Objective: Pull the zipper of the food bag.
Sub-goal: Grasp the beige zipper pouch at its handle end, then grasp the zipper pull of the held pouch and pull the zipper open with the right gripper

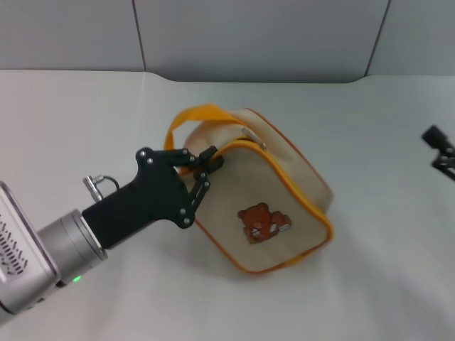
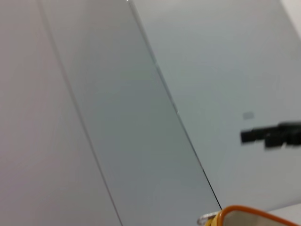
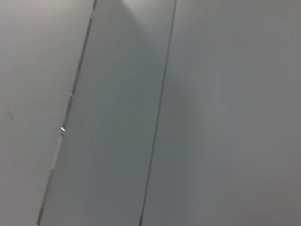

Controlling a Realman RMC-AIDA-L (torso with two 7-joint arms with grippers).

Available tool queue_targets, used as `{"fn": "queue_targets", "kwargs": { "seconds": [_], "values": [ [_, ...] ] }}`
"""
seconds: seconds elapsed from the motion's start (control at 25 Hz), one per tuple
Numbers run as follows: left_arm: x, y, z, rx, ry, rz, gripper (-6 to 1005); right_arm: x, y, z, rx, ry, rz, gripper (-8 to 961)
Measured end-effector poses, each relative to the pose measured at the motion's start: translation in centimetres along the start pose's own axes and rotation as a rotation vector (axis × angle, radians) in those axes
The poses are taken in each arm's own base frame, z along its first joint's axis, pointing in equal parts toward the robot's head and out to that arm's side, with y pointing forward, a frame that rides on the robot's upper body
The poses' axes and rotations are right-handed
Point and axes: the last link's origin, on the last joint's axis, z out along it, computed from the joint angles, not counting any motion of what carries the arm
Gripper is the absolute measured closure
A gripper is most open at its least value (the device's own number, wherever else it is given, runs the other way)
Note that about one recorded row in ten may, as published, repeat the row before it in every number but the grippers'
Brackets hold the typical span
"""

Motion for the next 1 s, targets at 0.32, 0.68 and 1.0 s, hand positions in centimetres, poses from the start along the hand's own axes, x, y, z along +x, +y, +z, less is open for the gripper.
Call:
{"fn": "queue_targets", "kwargs": {
  "seconds": [0.32, 0.68, 1.0],
  "values": [
    [0.8, -1.1, 0.6, -0.026, 0.047, 0.101, 936, 1.7, 3.9, 3.0, -0.011, -0.037, -0.199, 185],
    [0.7, -0.9, 0.7, -0.026, 0.045, 0.097, 940, 3.9, 7.7, 6.5, -0.039, 0.046, -0.466, 192],
    [0.5, -0.8, 1.0, -0.023, 0.031, 0.09, 940, 4.2, 9.4, 8.7, -0.115, 0.045, -0.537, 197]
  ]
}}
